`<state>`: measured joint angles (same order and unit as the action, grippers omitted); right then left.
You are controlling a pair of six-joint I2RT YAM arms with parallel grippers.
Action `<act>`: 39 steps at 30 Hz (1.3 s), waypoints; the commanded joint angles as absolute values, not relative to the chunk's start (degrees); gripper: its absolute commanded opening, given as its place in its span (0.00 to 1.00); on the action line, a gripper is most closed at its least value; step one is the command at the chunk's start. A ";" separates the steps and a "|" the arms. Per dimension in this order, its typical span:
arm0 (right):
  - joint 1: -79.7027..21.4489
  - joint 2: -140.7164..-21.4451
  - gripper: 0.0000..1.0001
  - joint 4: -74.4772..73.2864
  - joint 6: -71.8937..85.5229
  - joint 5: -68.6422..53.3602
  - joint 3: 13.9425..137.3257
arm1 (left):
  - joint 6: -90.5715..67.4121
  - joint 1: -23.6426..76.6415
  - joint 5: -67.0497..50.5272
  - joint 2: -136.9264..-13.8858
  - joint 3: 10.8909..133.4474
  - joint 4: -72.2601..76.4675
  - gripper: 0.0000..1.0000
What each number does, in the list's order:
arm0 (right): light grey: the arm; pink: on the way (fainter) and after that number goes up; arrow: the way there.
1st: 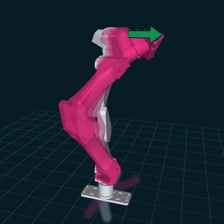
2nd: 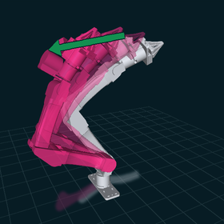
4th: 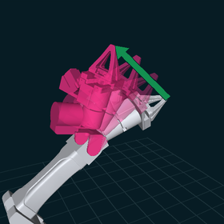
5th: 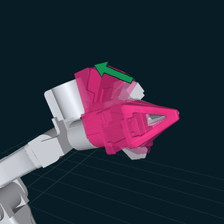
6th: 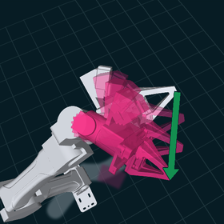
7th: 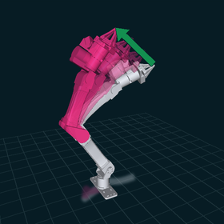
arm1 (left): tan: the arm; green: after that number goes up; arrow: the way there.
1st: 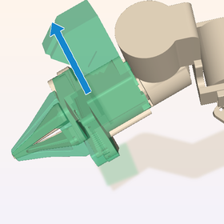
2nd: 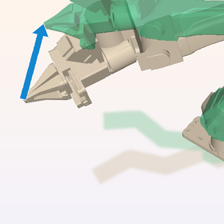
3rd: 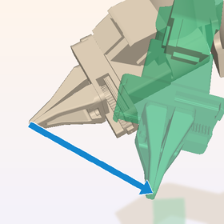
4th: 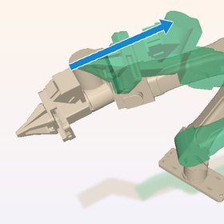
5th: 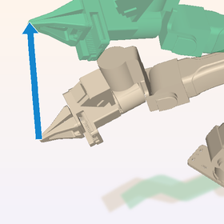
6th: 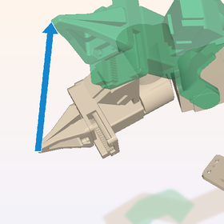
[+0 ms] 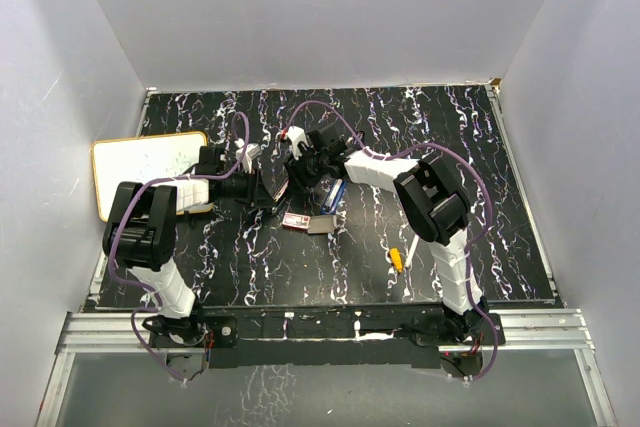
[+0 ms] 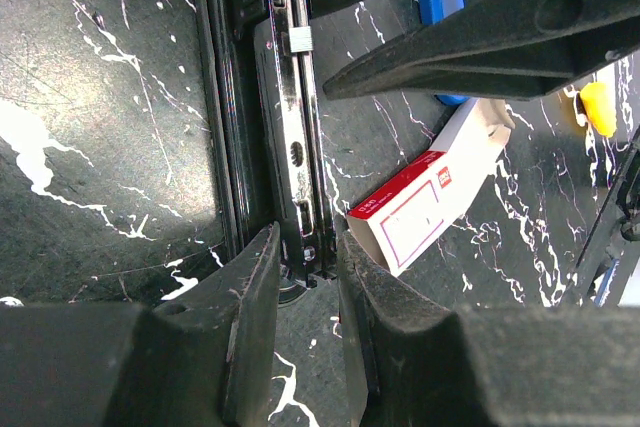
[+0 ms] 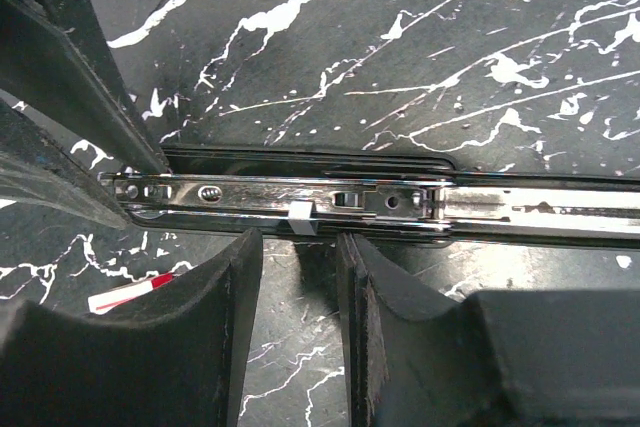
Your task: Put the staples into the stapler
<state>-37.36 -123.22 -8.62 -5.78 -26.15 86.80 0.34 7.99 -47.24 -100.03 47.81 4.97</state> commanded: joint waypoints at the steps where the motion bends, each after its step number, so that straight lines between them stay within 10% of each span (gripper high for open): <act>1: -37.92 -124.37 0.37 -3.59 -4.26 -31.30 90.58 | 0.94 9.22 -49.57 -101.63 48.48 1.49 0.00; 27: -39.26 -127.29 0.32 -5.75 -2.82 -27.43 95.81 | 1.58 9.75 -50.11 -102.36 48.83 0.45 0.00; 39: -39.99 -126.72 0.11 -5.95 -1.68 -24.63 96.01 | 1.55 9.93 -50.45 -103.01 49.12 0.00 0.00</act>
